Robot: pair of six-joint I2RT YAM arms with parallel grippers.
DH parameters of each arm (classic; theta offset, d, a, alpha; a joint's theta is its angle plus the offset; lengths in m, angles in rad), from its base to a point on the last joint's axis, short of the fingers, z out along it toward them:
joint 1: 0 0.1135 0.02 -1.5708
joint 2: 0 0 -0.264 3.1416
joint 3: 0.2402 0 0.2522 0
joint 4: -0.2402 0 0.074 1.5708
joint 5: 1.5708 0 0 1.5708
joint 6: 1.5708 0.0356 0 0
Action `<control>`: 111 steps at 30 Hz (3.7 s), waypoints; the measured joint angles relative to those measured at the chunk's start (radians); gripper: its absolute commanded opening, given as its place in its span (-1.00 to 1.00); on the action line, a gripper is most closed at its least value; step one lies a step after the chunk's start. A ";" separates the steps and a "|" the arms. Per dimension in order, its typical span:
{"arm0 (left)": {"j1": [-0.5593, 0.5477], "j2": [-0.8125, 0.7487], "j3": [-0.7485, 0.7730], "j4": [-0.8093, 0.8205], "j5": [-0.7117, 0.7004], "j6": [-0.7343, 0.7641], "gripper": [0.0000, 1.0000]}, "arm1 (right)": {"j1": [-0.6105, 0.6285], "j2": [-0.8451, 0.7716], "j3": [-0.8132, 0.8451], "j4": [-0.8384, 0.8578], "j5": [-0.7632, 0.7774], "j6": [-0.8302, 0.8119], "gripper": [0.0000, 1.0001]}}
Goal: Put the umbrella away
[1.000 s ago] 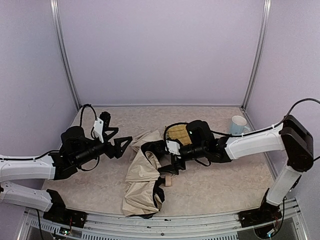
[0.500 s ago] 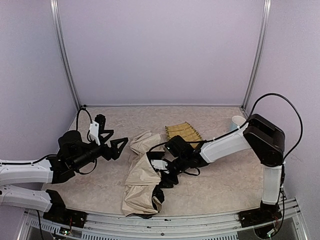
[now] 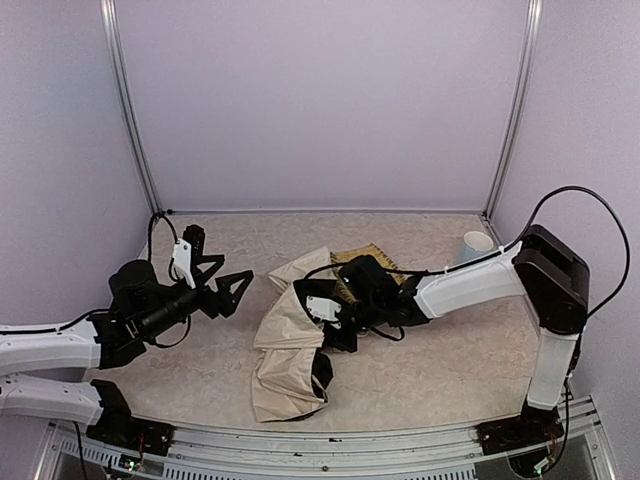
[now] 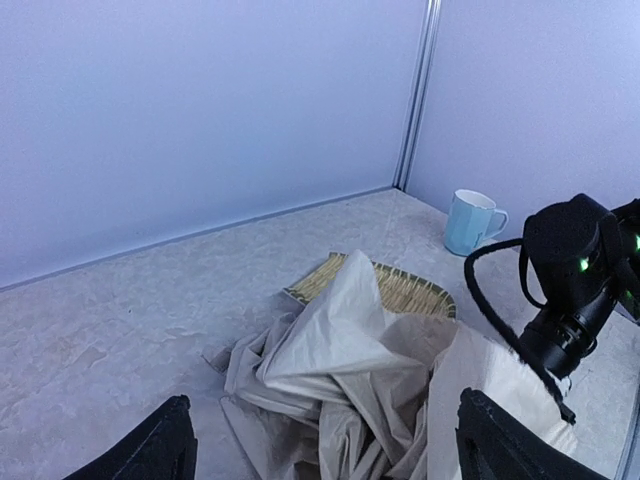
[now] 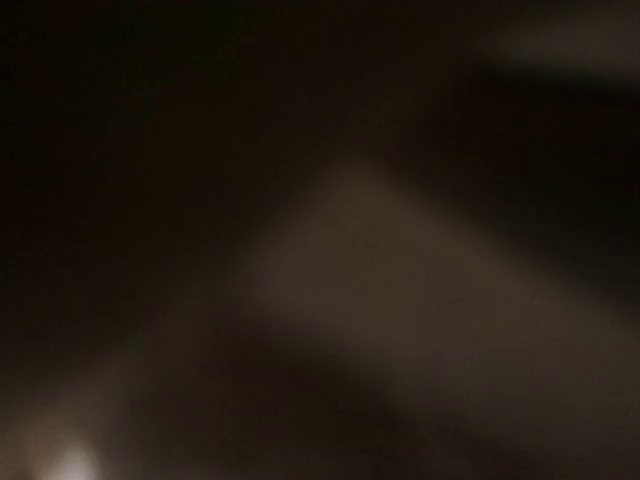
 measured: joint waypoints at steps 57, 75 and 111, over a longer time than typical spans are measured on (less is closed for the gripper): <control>0.176 0.970 0.201 1.030 0.446 0.140 -0.92 | 0.109 -0.342 -0.111 0.080 0.007 -0.361 -1.00; 0.195 1.020 0.200 1.031 0.403 0.011 0.31 | 0.123 -0.112 -0.284 0.444 0.186 -0.436 -1.00; -0.083 0.134 -0.074 0.253 0.470 0.064 0.46 | 0.135 -0.003 -0.269 0.510 0.299 -0.310 0.67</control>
